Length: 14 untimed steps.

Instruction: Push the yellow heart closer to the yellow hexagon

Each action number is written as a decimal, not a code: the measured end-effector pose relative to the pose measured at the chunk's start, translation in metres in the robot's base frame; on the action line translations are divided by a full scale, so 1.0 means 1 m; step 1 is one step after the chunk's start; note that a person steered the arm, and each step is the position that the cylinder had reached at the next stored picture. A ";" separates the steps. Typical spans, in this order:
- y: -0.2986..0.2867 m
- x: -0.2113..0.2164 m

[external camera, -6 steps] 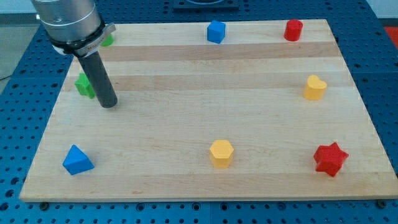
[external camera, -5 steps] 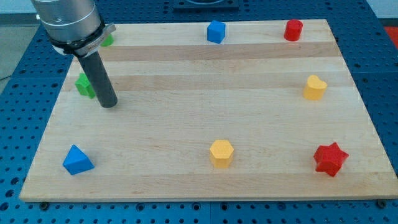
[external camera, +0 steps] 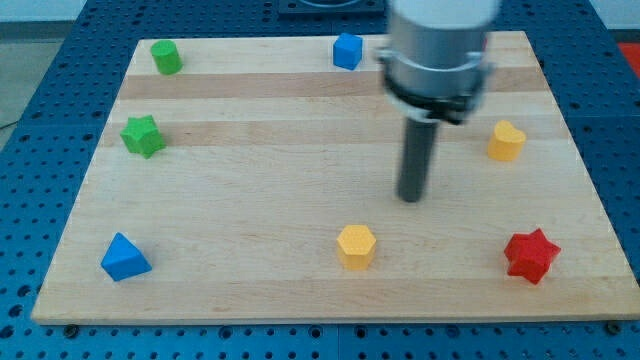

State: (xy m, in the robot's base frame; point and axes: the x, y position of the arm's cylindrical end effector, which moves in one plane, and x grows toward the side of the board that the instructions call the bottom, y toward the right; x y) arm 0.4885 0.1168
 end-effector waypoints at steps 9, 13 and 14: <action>-0.010 0.026; -0.016 -0.027; -0.036 -0.001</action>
State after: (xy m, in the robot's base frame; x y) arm 0.4878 0.0811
